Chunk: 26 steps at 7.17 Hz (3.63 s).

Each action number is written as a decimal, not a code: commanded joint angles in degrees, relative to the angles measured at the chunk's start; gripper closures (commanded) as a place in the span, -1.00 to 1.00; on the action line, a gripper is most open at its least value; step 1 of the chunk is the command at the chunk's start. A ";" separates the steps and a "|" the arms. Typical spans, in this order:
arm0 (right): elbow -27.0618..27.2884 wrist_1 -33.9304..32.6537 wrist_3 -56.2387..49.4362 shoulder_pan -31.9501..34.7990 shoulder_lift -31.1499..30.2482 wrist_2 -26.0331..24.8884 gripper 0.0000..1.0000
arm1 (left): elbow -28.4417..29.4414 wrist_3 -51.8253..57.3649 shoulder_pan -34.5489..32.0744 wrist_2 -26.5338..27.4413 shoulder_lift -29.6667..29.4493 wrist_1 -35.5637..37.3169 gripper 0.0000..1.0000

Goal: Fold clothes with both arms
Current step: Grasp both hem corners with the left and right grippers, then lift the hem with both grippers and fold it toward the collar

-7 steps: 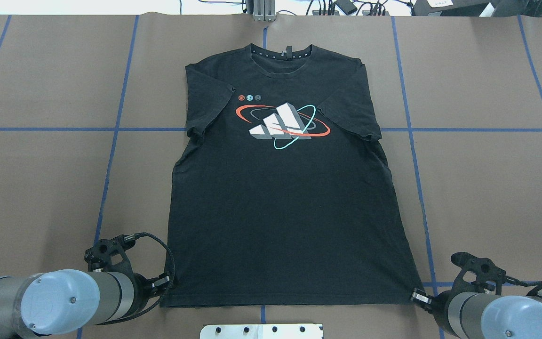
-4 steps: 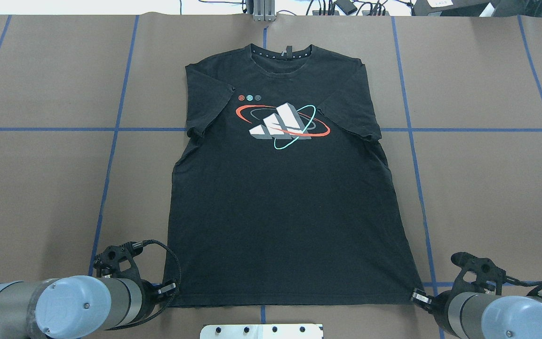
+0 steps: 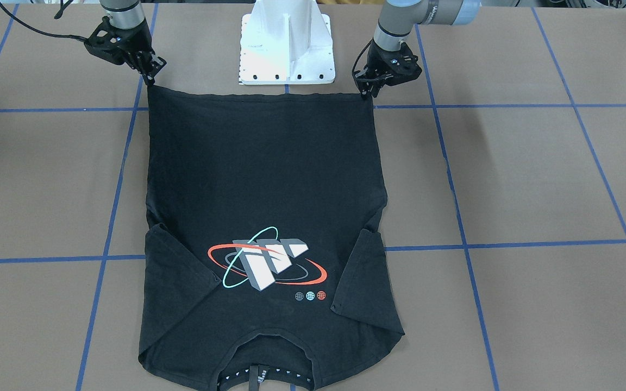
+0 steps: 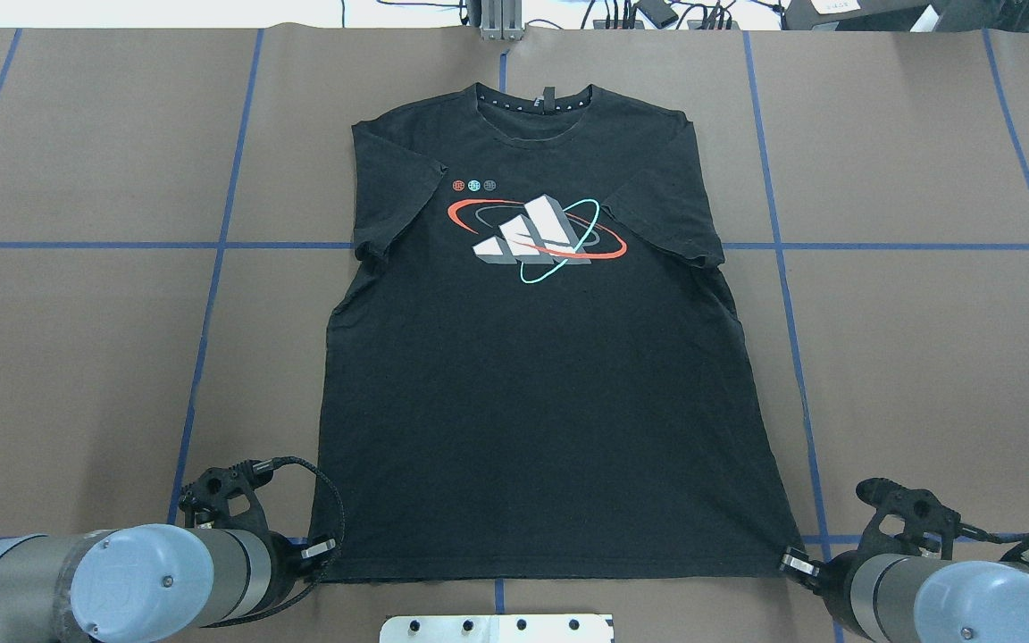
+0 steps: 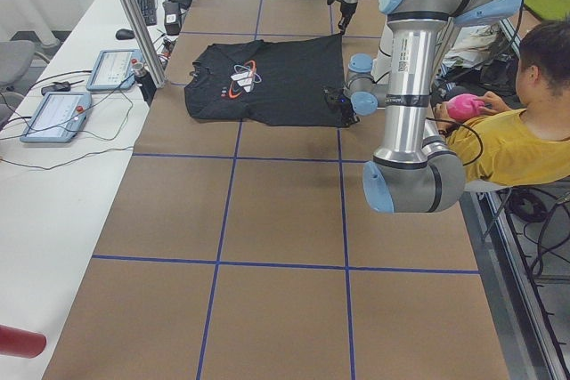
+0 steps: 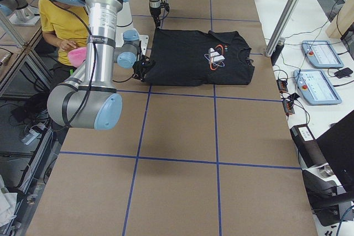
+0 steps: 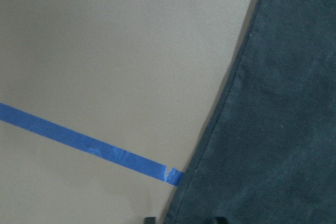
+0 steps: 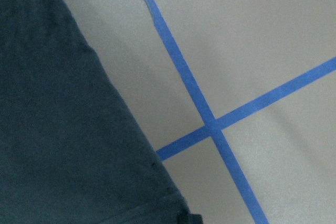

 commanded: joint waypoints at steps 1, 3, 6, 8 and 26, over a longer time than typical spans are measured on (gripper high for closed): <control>0.01 0.07 0.00 0.00 0.00 0.00 1.00 | -0.05 -0.07 0.12 -0.16 0.16 0.03 0.22; 0.01 -0.01 0.00 0.00 0.00 0.00 1.00 | 0.04 -0.07 0.47 -0.24 0.16 0.21 0.21; 0.36 -0.01 0.00 0.00 0.00 0.09 1.00 | 0.04 -0.42 0.91 -0.33 0.34 0.30 0.21; 0.44 -0.01 0.00 0.09 -0.09 0.09 1.00 | 0.04 -0.42 1.09 -0.33 0.34 0.39 0.29; -7.15 -37.28 -22.81 41.71 35.15 26.54 1.00 | 2.55 18.04 -34.76 -13.08 -9.92 -2.48 1.00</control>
